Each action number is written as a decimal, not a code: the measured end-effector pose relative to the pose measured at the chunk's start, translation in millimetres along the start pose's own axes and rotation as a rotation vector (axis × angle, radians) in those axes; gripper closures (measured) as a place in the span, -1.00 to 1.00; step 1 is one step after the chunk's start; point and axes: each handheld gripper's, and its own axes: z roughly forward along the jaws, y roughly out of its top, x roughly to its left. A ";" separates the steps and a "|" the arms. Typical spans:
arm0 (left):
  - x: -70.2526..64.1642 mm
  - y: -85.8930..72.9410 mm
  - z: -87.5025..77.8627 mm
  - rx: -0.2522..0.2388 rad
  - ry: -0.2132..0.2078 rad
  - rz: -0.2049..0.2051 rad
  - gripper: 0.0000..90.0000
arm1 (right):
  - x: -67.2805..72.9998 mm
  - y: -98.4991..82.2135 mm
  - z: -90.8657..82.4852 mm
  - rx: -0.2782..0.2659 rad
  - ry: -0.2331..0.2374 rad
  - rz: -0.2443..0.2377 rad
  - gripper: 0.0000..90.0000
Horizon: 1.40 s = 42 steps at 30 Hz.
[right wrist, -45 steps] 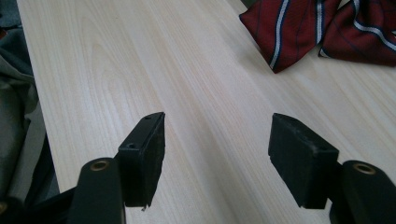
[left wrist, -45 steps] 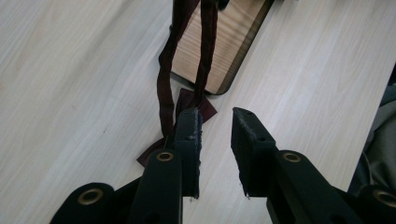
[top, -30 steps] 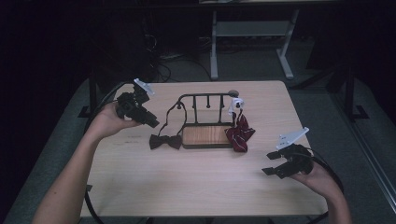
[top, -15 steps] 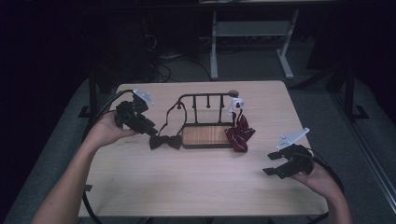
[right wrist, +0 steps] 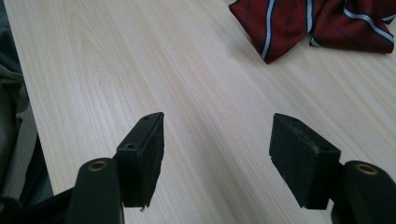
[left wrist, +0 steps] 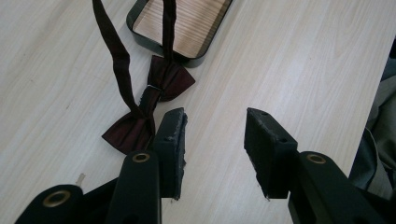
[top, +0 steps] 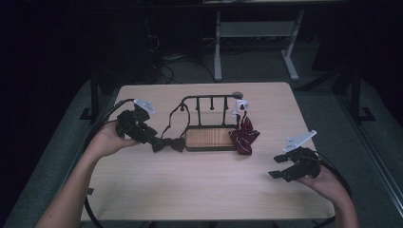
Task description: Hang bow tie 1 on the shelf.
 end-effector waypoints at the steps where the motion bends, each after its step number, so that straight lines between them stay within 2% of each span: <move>1: -0.7 -0.6 0.0 0.001 0.002 0.003 0.28 | 0.0 0.0 -0.1 0.000 0.000 0.000 -0.22; 7: -4.5 -6.5 3.4 -0.002 0.012 0.005 0.22 | 0.3 -0.5 -0.8 0.002 -0.001 0.007 -0.22; 12: -6.0 -13.6 8.5 -0.024 0.010 -0.015 0.18 | 0.6 -0.8 -1.4 0.002 -0.003 0.007 -0.22; 17: -7.2 -19.1 14.2 -0.028 0.003 -0.018 0.15 | 0.5 -1.3 -1.9 0.002 -0.004 0.009 -0.22; 30: -11.2 -29.9 26.3 -0.015 0.002 -0.021 0.08 | 0.0 -3.1 -1.6 0.005 -0.004 0.016 -0.23; 40: -15.7 -39.7 32.2 -0.024 -0.002 -0.033 0.02 | -0.4 -3.6 -1.1 0.008 -0.003 0.015 -0.23; 41: -15.5 -40.9 32.8 -0.017 0.000 -0.024 0.02 | -0.4 -3.7 -1.3 0.007 -0.002 0.015 -0.23; 42: -16.4 -42.0 34.3 -0.024 0.000 -0.034 0.02 | -0.3 -3.8 -1.5 0.007 -0.002 0.017 -0.23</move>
